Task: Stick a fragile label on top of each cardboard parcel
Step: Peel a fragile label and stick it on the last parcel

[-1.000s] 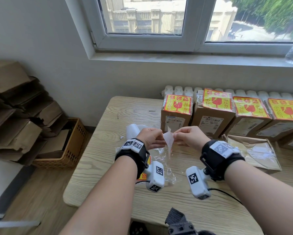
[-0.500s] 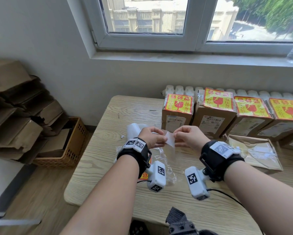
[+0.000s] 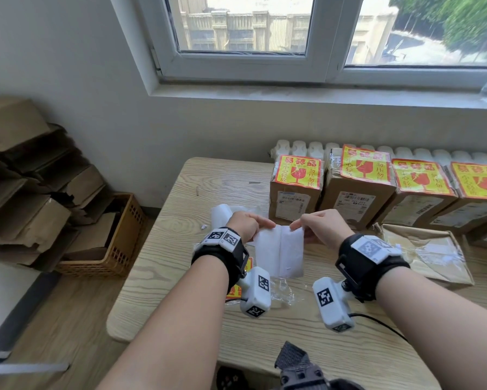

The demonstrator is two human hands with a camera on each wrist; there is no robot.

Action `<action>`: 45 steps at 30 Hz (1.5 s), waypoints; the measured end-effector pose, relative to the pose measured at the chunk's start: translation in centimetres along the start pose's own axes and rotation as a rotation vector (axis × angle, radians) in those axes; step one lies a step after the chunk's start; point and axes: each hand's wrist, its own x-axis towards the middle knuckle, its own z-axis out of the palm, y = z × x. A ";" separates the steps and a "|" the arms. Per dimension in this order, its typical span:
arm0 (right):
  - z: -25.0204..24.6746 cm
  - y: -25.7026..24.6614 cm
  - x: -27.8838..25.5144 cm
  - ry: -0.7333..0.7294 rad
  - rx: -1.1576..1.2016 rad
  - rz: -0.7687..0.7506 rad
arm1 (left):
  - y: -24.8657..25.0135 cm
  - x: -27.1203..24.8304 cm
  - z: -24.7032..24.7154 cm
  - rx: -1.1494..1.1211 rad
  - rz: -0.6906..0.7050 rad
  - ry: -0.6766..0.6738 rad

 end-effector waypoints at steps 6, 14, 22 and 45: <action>0.1 0.5 0.9 0.085 -0.073 -0.056 | -0.5 1.2 -1.6 0.049 0.046 0.107; 0.7 0.7 2.5 0.105 -0.178 -0.061 | -0.9 3.7 -4.6 0.102 -0.010 0.313; 1.4 1.0 4.3 0.143 -0.120 -0.055 | -0.5 6.5 -7.2 0.019 0.006 0.538; 0.0 0.4 3.1 0.215 -0.298 -0.097 | 0.8 7.0 -4.0 0.062 0.085 0.326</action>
